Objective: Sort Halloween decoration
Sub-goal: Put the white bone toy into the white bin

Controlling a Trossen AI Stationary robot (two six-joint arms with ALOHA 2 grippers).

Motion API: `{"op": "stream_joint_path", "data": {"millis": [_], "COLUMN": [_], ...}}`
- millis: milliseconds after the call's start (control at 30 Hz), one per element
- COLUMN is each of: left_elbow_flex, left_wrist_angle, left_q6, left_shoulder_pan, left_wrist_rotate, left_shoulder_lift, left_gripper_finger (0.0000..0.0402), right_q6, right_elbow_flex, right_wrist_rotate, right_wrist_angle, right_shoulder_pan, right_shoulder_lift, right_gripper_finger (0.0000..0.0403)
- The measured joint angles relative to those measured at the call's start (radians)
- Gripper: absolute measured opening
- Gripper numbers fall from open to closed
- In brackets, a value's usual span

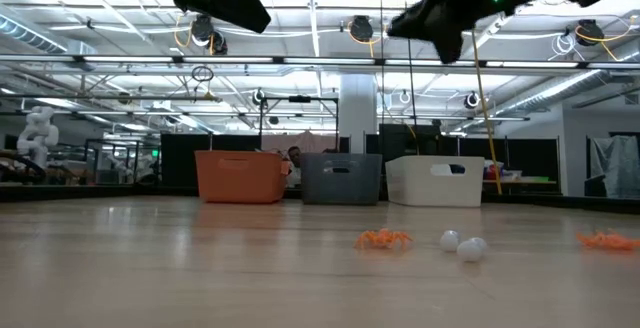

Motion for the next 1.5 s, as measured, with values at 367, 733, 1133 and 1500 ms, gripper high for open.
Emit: {"op": "stream_joint_path", "data": {"millis": [367, 733, 1133, 1500], "left_elbow_flex": [0.000, 0.000, 0.001, 0.001], "left_wrist_angle": [0.023, 0.075, 0.127, 0.257], "left_q6": [-0.001, -0.001, -0.004, 0.024], "left_shoulder_pan": [0.046, 0.101, 0.144, 0.148], "left_wrist_rotate": [0.000, 0.004, 0.043, 0.093], "left_shoulder_lift": [0.000, 0.000, 0.001, 0.108], "left_gripper_finger": [0.0155, 0.0155, 0.0155, 0.0155], "right_q6": [0.260, 0.407, 0.417, 0.505], "right_elbow_flex": [0.000, 0.000, 0.000, 0.000], "right_wrist_rotate": [-0.335, -0.846, -0.973, -0.967], "right_wrist_angle": [-0.428, -0.566, -0.661, -0.669], "right_shoulder_pan": [-0.495, -0.944, -1.032, -1.032], "right_shoulder_lift": [-0.084, -0.084, 0.042, 0.082], "right_gripper_finger": [0.0082, 0.0082, 0.0083, 0.0138]}}
